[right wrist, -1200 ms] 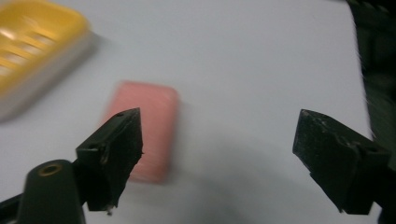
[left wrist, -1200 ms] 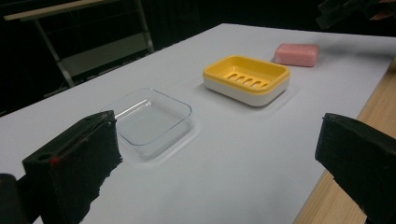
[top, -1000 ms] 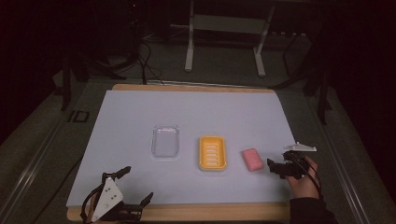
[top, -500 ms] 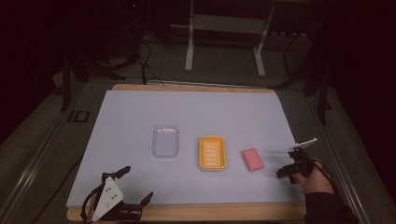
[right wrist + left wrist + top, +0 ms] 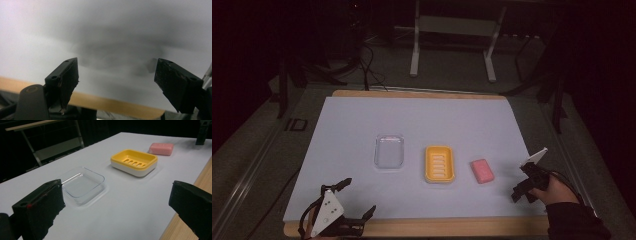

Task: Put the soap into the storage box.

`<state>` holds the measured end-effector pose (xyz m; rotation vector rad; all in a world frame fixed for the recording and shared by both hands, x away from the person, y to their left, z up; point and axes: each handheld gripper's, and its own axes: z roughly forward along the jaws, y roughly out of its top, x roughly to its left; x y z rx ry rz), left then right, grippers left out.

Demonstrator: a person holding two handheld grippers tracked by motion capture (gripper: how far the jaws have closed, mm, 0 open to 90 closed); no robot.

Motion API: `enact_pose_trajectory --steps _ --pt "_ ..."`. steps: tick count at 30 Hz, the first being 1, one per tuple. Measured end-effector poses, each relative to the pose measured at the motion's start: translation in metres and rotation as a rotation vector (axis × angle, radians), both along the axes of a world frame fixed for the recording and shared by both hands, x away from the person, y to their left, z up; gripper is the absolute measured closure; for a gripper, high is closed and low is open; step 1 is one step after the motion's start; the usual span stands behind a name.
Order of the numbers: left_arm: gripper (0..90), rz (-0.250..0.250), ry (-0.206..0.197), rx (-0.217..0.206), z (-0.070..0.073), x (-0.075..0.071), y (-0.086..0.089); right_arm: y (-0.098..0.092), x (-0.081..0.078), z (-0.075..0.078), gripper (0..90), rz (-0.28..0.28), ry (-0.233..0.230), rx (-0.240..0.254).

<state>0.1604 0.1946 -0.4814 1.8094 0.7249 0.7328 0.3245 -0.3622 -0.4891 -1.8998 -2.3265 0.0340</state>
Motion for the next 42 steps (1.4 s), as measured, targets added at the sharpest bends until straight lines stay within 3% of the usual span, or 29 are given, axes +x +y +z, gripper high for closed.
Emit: enact_pose_trajectory --steps 6,10,34,42 --pt "0.3 0.0 0.0 0.001 0.0 0.0 0.0 0.01 -0.006 0.0 17.1 0.114 0.088 -0.027" --pt "0.2 0.001 0.001 0.001 0.0 0.0 0.0 0.017 -0.008 0.0 16.9 0.14 0.108 -0.035" --pt "0.3 0.0 0.0 0.002 0.0 0.0 0.0 0.072 0.0 0.01 15.7 0.234 0.046 -0.014" --pt "0.2 -0.004 -0.002 0.0 0.0 -0.001 0.0 0.083 0.006 0.014 13.0 0.262 0.015 -0.013"
